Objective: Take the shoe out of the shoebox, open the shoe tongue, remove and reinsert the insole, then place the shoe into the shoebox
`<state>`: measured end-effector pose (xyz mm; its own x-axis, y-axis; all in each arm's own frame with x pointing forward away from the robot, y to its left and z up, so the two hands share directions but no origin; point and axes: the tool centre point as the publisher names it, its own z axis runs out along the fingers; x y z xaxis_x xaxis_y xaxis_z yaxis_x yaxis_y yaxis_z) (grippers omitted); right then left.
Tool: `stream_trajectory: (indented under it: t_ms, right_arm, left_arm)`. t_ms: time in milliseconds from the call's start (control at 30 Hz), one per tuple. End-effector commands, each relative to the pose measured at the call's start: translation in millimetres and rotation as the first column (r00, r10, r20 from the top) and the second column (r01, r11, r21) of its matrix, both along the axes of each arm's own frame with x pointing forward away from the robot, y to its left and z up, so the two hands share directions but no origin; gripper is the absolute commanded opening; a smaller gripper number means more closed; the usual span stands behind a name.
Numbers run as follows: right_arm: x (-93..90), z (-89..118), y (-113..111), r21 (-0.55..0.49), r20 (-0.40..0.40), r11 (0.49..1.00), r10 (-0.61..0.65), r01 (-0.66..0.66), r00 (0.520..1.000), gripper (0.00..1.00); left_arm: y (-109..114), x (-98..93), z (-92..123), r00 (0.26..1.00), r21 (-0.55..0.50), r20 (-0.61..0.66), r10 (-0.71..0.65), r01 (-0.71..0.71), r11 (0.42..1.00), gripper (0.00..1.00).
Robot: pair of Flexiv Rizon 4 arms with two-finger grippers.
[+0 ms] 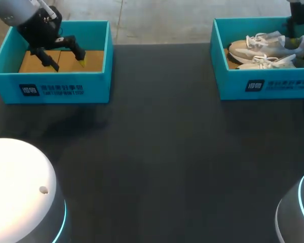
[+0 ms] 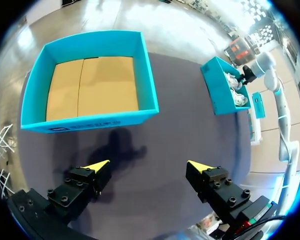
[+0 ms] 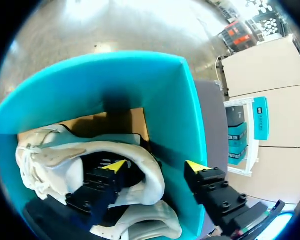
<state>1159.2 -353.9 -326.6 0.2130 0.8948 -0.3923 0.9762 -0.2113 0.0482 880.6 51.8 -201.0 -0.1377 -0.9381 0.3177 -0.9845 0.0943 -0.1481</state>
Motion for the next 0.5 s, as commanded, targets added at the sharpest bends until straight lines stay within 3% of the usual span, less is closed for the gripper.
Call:
stream_trajectory:
  t_ms: [33,500]
  right_arm:
    - [-12.9,25,5,0.014,0.031,1.000,-0.001,0.001,1.000,1.00]
    - [-54.6,76,36,0.048,0.102,0.998,0.032,-0.037,0.994,1.00]
  left_arm:
    - [-2,2.7,-3,1.000,0.002,-0.010,0.001,-0.001,1.000,1.00]
    - [-5,10.2,-4,0.998,-0.008,-0.046,0.036,-0.037,0.999,1.00]
